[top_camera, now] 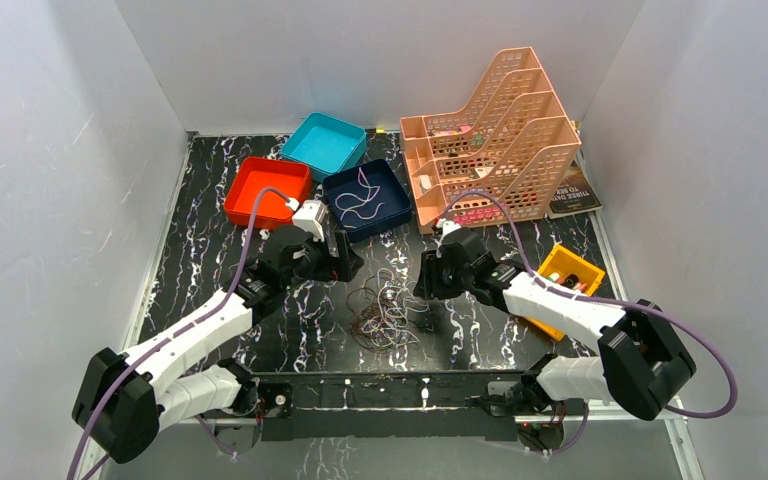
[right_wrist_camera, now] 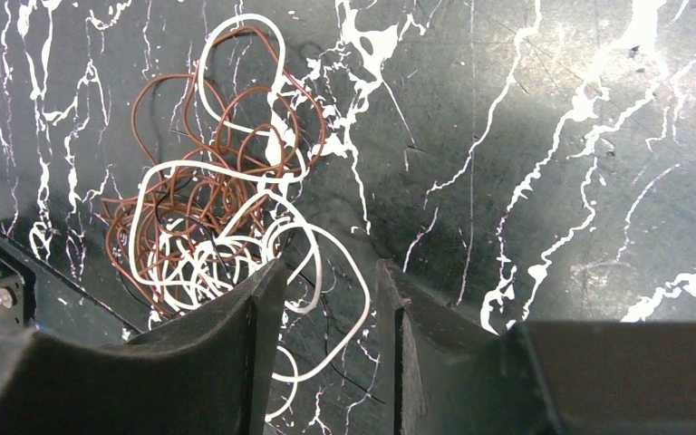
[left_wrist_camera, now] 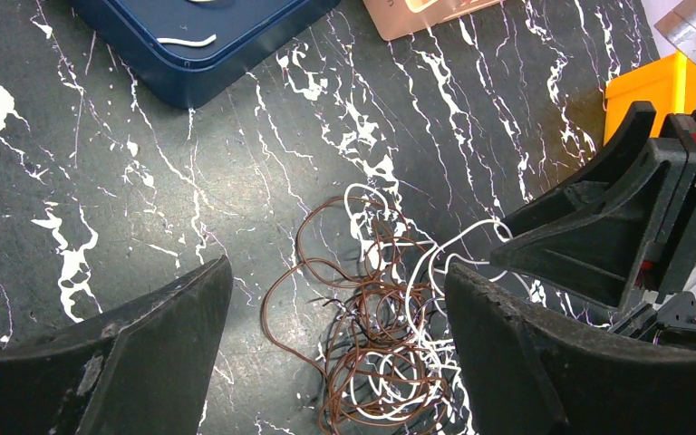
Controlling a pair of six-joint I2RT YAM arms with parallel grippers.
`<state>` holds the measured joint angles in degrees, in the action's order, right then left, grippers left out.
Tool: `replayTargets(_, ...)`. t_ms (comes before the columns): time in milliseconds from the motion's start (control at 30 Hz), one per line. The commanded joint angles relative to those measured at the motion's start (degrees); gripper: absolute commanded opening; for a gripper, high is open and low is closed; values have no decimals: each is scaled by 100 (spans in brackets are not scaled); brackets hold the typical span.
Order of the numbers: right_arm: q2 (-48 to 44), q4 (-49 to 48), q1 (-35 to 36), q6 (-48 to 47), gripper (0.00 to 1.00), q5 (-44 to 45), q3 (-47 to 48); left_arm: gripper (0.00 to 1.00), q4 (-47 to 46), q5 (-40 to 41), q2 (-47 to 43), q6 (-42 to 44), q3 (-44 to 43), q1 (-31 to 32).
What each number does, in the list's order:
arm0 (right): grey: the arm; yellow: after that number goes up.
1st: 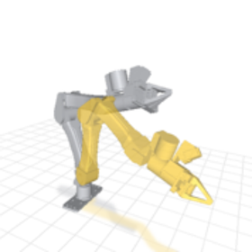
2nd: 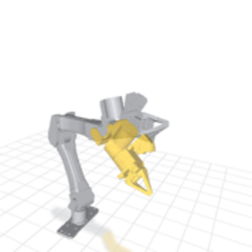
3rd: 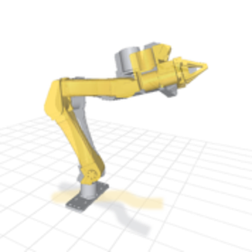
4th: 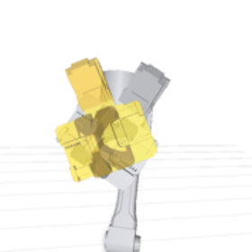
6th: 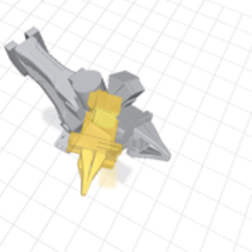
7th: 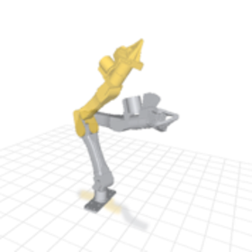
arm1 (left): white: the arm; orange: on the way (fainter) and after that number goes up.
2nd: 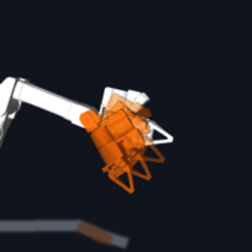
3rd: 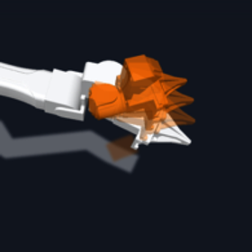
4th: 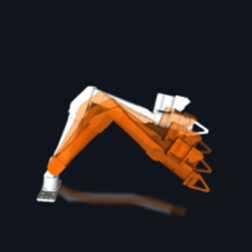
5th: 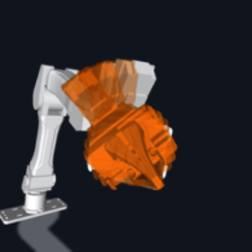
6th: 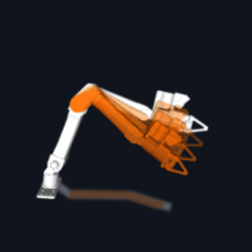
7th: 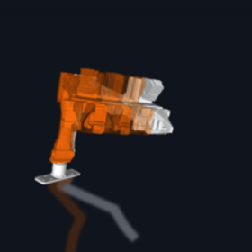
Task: Untangle the cables
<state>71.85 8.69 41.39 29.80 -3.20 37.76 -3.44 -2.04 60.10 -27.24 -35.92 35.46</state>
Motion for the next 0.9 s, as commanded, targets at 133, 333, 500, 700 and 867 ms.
replayTargets(133, 11, -1012, 43, 137, 36, -651, -143, 86, -108, -5, -132, -18, 46, -4)
replayTargets(333, -361, -978, 36, -45, 11, -447, -60, 86, -438, -111, -333, -60, 244, -4)
replayTargets(500, -666, -693, 42, -377, 1, -524, 309, 87, -1172, -229, -724, 16, 561, -4)
replayTargets(700, -878, -378, 36, -639, 0, -939, 1109, 87, -2186, -172, -1156, 220, 831, -4)
replayTargets(867, -881, -227, 41, -628, 0, -1106, 1750, 89, -3245, -244, -1390, 260, 1009, 5)
